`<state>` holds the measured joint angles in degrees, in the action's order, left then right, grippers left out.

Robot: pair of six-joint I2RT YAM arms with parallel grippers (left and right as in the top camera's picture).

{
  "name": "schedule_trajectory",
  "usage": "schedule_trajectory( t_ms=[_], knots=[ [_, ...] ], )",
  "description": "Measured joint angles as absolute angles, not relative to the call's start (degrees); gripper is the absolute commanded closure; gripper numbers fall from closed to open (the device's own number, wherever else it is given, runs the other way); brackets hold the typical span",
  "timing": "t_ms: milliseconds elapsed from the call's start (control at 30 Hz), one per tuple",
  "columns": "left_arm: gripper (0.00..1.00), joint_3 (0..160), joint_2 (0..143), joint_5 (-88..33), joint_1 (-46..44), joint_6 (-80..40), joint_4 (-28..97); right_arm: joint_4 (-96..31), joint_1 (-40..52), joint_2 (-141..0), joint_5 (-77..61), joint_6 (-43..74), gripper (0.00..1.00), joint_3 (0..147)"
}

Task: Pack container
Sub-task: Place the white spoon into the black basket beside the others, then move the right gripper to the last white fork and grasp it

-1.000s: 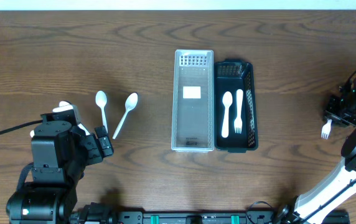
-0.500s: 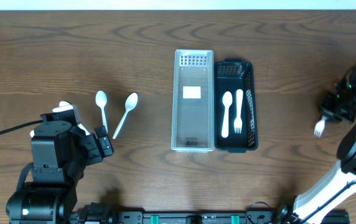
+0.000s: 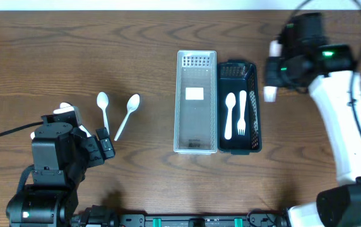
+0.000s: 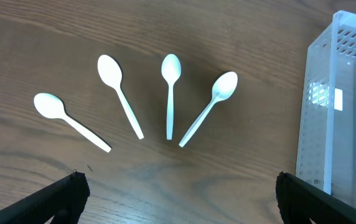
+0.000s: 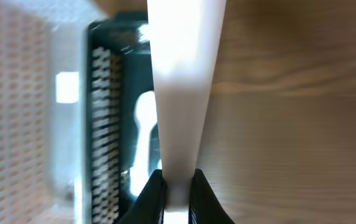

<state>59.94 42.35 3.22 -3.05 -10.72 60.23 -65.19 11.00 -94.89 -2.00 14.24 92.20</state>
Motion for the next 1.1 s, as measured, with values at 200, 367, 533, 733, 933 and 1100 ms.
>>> schedule_trajectory(
  t_ms=[200, 367, 533, 733, 933, 1100],
  knots=[
    [0.02, 59.94, 42.35, 3.22, -3.05, -10.72, 60.23, -60.66, 18.04, -100.09, -2.52, 20.58, 0.94, 86.08],
    [0.02, 59.94, 42.35, 3.2, -3.05, -10.72, 60.23, -57.98, 19.57, -106.0, -3.6, 23.27, 0.84, 80.82],
    [0.02, 59.94, 42.35, 3.2, -3.05, -10.72, 60.25, -57.06, 19.77, -107.26, -4.19, 23.79, 0.58, 80.34],
    [0.02, 59.94, 42.35, 3.2, -3.05, -10.72, 60.25, -62.89, 19.14, -107.11, -4.16, 23.44, 0.59, 85.73],
    [0.02, 59.94, 42.35, 3.2, -3.05, -10.72, 60.25, -68.97, 10.17, -100.99, -2.37, 23.35, 0.57, 93.54],
    [0.02, 59.94, 42.35, 3.2, -3.05, -10.72, 60.23, -72.99, -5.39, -92.31, -0.64, 22.92, 0.53, 94.89]
  ],
)
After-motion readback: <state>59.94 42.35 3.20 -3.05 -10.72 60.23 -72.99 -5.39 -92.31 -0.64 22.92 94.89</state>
